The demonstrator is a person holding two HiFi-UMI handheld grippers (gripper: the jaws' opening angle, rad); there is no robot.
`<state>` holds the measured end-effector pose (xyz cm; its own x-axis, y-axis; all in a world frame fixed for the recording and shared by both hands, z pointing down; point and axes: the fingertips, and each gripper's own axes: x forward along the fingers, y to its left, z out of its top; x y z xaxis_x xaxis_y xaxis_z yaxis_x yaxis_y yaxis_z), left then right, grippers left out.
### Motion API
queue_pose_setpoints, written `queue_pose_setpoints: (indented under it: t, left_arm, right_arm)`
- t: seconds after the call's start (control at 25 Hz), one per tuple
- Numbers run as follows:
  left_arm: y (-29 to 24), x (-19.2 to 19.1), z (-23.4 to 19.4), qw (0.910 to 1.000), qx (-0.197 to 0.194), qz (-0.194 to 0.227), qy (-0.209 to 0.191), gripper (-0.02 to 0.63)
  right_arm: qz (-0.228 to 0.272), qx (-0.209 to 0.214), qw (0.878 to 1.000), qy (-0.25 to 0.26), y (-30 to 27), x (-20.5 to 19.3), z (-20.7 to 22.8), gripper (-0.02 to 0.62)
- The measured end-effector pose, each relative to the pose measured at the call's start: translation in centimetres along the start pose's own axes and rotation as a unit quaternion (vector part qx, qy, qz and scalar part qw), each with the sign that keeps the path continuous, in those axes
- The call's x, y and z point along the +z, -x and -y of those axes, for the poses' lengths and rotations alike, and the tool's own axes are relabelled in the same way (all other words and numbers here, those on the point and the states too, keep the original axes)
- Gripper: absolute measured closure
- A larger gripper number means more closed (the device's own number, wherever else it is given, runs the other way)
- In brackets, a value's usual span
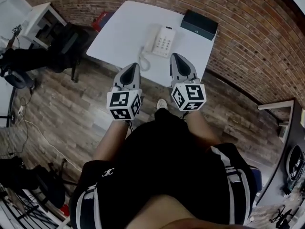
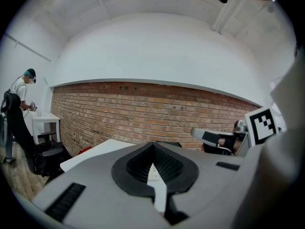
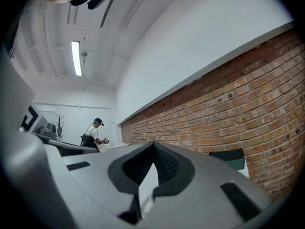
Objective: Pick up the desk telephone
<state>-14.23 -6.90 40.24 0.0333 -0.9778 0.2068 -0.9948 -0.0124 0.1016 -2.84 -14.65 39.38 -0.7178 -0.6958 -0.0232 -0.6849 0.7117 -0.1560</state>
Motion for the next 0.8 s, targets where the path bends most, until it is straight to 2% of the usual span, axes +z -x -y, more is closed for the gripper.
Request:
queue_pose_setpoints:
  t: [0.4,0.6,0.8]
  left_arm:
    - [-13.1,1.2,-3.2,0.9993,0.012,-0.034,0.012,0.607]
    - [-18.1,0.4,-4.7,0.9977,0.019,-0.061,0.022,0.607]
    - [-21.7,-1.3,-6.3,0.9938,-0.002,-0.107,0.030,0.607]
  right_arm:
    - [-0.053,0.008,0.998,-0.024,-9.7,-2.3,8.6,0.597]
    - [-0.084,0.015,0.995,-0.058,-13.5,-3.7,12.1,0.597]
    - [-0.115,-0.003,0.991,-0.067,-15.9,-5.9,14.4,0.597]
